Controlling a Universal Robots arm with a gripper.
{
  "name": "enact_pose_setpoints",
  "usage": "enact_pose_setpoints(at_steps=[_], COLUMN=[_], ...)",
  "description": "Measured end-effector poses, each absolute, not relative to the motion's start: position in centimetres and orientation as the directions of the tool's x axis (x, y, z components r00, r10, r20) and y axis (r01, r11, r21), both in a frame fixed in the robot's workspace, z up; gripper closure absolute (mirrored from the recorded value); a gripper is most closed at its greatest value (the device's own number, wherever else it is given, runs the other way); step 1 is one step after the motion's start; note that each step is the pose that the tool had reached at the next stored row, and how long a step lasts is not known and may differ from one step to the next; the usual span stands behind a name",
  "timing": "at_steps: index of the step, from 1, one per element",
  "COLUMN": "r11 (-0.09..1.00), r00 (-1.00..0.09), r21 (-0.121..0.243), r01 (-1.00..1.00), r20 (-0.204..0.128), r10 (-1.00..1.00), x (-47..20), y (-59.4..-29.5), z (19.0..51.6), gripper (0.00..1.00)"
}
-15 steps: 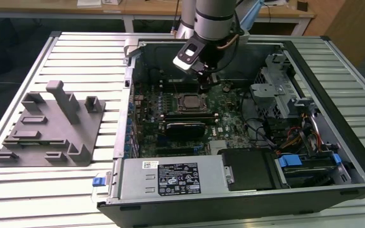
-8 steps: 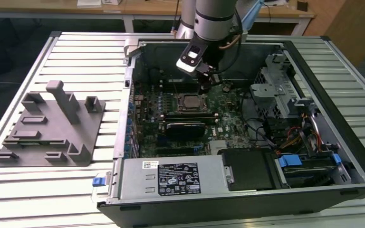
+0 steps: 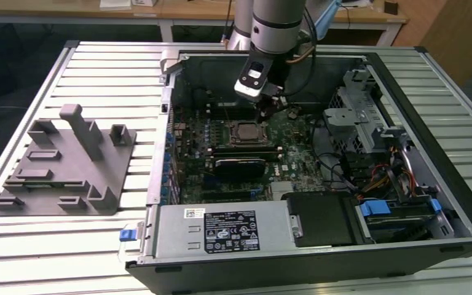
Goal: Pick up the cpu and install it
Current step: 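Close the cpu cover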
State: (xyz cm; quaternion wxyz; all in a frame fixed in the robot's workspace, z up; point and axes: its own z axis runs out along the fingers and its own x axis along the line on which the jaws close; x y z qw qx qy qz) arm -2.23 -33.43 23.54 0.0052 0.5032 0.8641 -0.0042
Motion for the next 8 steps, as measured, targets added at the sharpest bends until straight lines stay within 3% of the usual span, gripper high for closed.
enact_pose_setpoints(at_steps=[8], r11=[0.614], r00=[-0.614], r21=[-0.002], r01=[0.789], r20=[-0.013], r10=[0.789], x=[-2.23], y=[-33.43], z=[23.38], gripper=[0.89])
